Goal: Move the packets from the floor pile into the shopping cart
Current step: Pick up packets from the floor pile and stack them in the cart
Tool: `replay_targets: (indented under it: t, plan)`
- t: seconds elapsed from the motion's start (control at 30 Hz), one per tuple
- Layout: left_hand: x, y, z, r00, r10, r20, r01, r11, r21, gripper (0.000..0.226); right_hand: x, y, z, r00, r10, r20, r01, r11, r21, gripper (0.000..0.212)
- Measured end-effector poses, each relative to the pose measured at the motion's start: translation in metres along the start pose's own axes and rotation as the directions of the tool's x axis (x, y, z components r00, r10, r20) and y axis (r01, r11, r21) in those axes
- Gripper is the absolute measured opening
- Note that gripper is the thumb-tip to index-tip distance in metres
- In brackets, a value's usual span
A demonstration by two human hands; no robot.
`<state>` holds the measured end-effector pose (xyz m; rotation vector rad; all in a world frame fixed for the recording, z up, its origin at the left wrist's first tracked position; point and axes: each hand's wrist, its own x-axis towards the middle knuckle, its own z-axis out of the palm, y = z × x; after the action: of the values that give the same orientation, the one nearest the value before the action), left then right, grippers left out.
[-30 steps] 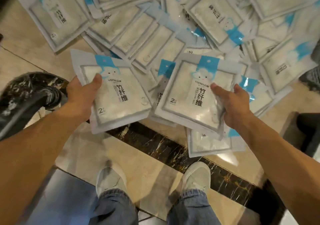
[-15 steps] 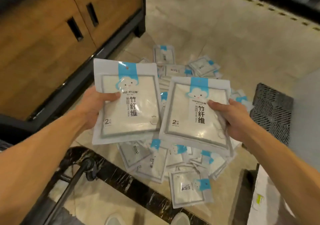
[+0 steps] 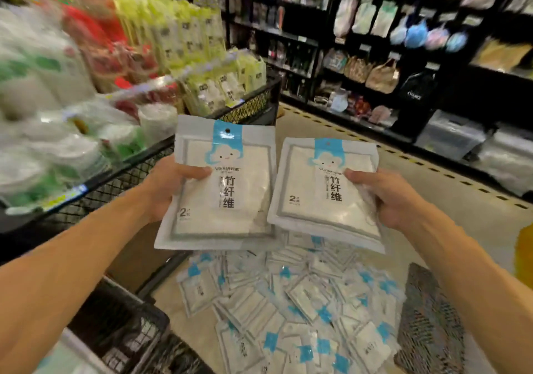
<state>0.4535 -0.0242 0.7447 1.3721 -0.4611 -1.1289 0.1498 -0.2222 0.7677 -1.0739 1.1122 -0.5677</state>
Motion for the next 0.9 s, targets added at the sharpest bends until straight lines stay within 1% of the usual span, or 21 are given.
replay_targets:
  t: [0.07,0.1,0.23,0.33,0.4,0.47,0.53,0.67,0.73,0.8,0.83,0.9]
  plan:
    - [-0.033,0.045,-0.017,0.998,0.050,-0.046,-0.050,0.999,0.003,0.054,-0.023,-0.038,0.031,0.998,-0.013,0.064,0.013,1.000,-0.005,0.040]
    - [-0.050,0.066,-0.026,0.995,0.071,-0.072,-0.071,0.997,0.003,0.055,-0.034,-0.054,0.048,0.995,-0.022,0.099,0.022,1.000,-0.006,0.040]
    - [-0.120,0.134,-0.070,0.963,0.174,-0.204,-0.178,0.984,0.002,0.056,-0.081,-0.103,0.113,0.972,-0.096,0.217,0.102,0.995,-0.018,0.028]
    - [-0.182,0.168,-0.106,0.927,0.199,-0.317,-0.206,0.978,0.013,0.055,-0.111,-0.125,0.160,0.945,-0.135,0.297,0.157,0.986,-0.052,0.035]
    - [-0.224,0.181,-0.126,0.898,0.188,-0.399,-0.205,0.979,0.000,0.045,-0.131,-0.135,0.191,0.927,-0.139,0.349,0.175,0.982,-0.074,0.035]
    - [-0.268,0.187,-0.143,0.869,0.166,-0.465,-0.204,0.979,-0.031,0.024,-0.150,-0.141,0.222,0.899,-0.126,0.420,0.180,0.979,-0.092,0.028]
    - [-0.308,0.189,-0.159,0.831,0.153,-0.534,-0.205,0.978,-0.038,0.018,-0.166,-0.141,0.250,0.862,-0.099,0.498,0.176,0.978,-0.110,0.025]
    - [-0.388,0.177,-0.185,0.705,0.148,-0.693,-0.231,0.973,-0.026,0.018,-0.196,-0.134,0.303,0.770,-0.062,0.635,0.196,0.970,-0.142,0.023]
    - [-0.424,0.165,-0.189,0.642,0.139,-0.754,-0.241,0.970,-0.026,0.017,-0.210,-0.126,0.326,0.713,-0.048,0.699,0.213,0.965,-0.151,0.024]
    - [-0.460,0.149,-0.192,0.593,0.116,-0.797,-0.259,0.964,-0.052,0.012,-0.225,-0.116,0.348,0.641,-0.022,0.767,0.233,0.958,-0.167,0.031]
    - [-0.478,0.140,-0.191,0.579,0.100,-0.809,-0.273,0.959,-0.077,0.016,-0.232,-0.109,0.359,0.605,-0.002,0.796,0.235,0.956,-0.176,0.034]
    - [-0.510,0.120,-0.194,0.539,0.054,-0.841,-0.286,0.951,-0.122,0.041,-0.249,-0.095,0.379,0.533,0.034,0.846,0.241,0.952,-0.191,0.035]
